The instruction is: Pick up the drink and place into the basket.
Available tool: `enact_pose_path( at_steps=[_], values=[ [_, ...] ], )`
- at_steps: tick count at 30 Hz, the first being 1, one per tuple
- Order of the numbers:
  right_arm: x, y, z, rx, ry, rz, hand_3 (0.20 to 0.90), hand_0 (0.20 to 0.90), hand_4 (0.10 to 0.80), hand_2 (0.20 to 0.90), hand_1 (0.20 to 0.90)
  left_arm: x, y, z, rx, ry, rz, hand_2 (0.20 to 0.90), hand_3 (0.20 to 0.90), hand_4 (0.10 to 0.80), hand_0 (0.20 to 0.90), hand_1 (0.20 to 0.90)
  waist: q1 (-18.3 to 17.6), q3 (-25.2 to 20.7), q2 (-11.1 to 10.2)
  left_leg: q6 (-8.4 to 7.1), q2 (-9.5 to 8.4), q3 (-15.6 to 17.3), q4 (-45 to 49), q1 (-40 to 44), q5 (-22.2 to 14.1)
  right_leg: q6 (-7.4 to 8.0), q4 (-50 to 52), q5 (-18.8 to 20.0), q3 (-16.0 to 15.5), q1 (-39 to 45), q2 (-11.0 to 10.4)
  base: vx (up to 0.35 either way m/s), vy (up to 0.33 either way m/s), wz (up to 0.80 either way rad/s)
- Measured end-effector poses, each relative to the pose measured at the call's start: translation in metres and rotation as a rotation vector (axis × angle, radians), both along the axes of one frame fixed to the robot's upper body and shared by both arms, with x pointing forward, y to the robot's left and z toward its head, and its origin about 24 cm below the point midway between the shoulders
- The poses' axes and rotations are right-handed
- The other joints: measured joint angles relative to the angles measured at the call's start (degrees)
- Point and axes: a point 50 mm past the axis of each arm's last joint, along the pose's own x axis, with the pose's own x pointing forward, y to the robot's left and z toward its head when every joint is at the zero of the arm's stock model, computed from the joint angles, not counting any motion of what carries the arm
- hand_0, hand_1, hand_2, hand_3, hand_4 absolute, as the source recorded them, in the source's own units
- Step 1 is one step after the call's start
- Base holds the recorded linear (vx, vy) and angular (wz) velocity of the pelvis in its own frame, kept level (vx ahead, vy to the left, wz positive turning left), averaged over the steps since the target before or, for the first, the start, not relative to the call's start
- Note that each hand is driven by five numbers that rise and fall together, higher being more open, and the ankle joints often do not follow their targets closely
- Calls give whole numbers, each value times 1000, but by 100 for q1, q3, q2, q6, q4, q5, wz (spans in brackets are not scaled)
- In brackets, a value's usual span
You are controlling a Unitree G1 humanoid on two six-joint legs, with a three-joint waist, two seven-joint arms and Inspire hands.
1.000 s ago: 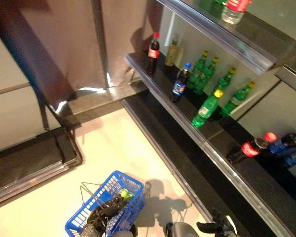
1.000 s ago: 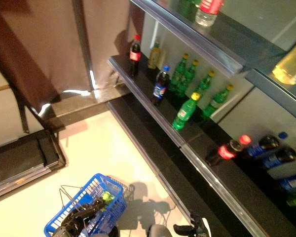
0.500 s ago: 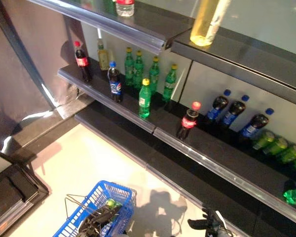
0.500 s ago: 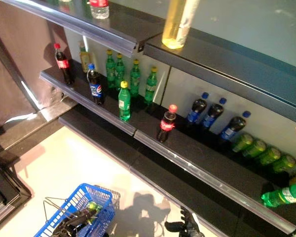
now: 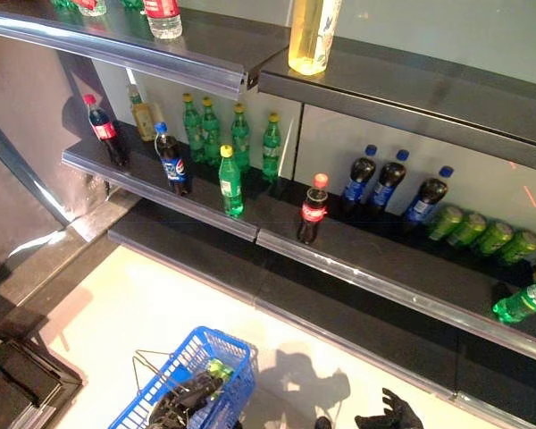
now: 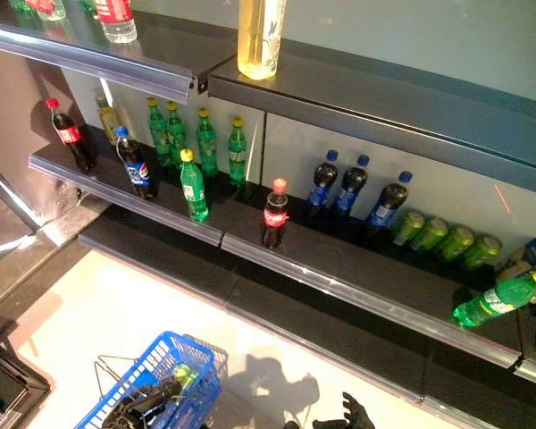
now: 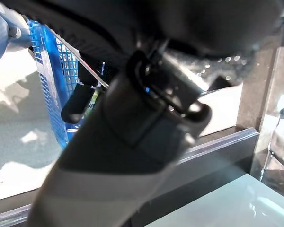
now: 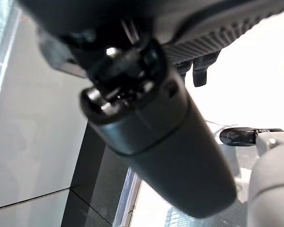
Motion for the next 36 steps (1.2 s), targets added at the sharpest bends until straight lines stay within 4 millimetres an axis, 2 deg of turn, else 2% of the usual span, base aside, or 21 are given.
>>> enact_pose_path(
  at_steps=[9, 12, 15, 19, 21, 25, 29, 33, 36],
  values=[
    [0, 2, -1, -4, 0, -6, 900, 900, 800, 900, 900, -4, 6, 1, 7, 3, 32, 300, 200, 100, 300, 300, -3, -2, -2, -25, 19, 8, -2, -45, 13, -25, 0, -5, -62, -39, 2, -23, 0, 0],
    [7, 2, 1, -11, -17, -7, 900, 900, 800, 900, 900, 7, 6, 3, 9, -25, 24, 300, 200, 100, 300, 300, -3, -6, 4, -42, 34, 7, 2, -441, 117, -11, 74, 60, -123, -472, -2, -305, -20, 0],
    [32, -1, 7, -31, -71, -10, 900, 900, 800, 900, 900, 43, -2, 13, -1, -113, -18, 300, 200, 100, 300, 300, -15, 219, 83, -69, 26, -59, 75, -1112, 295, -26, 51, 291, -143, -1062, 38, -287, -47, 12],
    [74, -10, 25, -55, -194, -1, 900, 900, 800, 900, 900, 90, -14, 31, -19, -245, -62, 300, 200, 100, 300, 300, -31, 979, 374, -103, 40, -201, 394, -1660, 351, -67, 116, 415, -269, -1413, 68, -197, -64, 19],
    [91, -14, 34, -58, -259, -14, 900, 900, 800, 900, 900, 110, -19, 42, -18, -319, -90, 300, 200, 100, 300, 300, -8, 1310, 450, -155, 84, -226, 667, -1943, 306, -132, 332, 359, -321, -1623, 115, -131, -56, 20],
    [126, -19, 57, -59, -417, -24, 900, 900, 800, 900, 900, 137, -17, 62, 14, -427, -101, 300, 200, 100, 300, 300, 6, 1859, 395, -237, 151, -286, 1133, -2327, 204, -238, 846, 206, -366, -2011, 193, -156, -50, 4],
    [161, -11, 87, -46, -613, 12, 900, 900, 800, 900, 900, 153, -8, 76, 49, -476, -106, 300, 200, 100, 300, 300, -13, 2086, 207, -264, 162, -285, 1601, -2686, 71, -299, 1588, -68, -275, -2523, 181, -102, -30, -5],
    [178, 7, 109, -23, -755, 95, 900, 900, 800, 900, 900, 154, -6, 77, 63, -472, -95, 300, 200, 100, 300, 300, 7, 2164, 126, -244, 149, -293, 1967, -2814, -113, -344, 2111, -347, -223, -2726, 143, -42, -38, 0],
    [193, 29, 132, 5, -871, 189, 900, 900, 800, 900, 900, 154, -3, 79, 68, -473, -81, 300, 200, 100, 300, 300, 12, 2190, 78, -256, 157, -304, 2258, -2977, -243, -371, 2434, -469, -169, -2921, 153, -11, -50, -3]
  ],
)
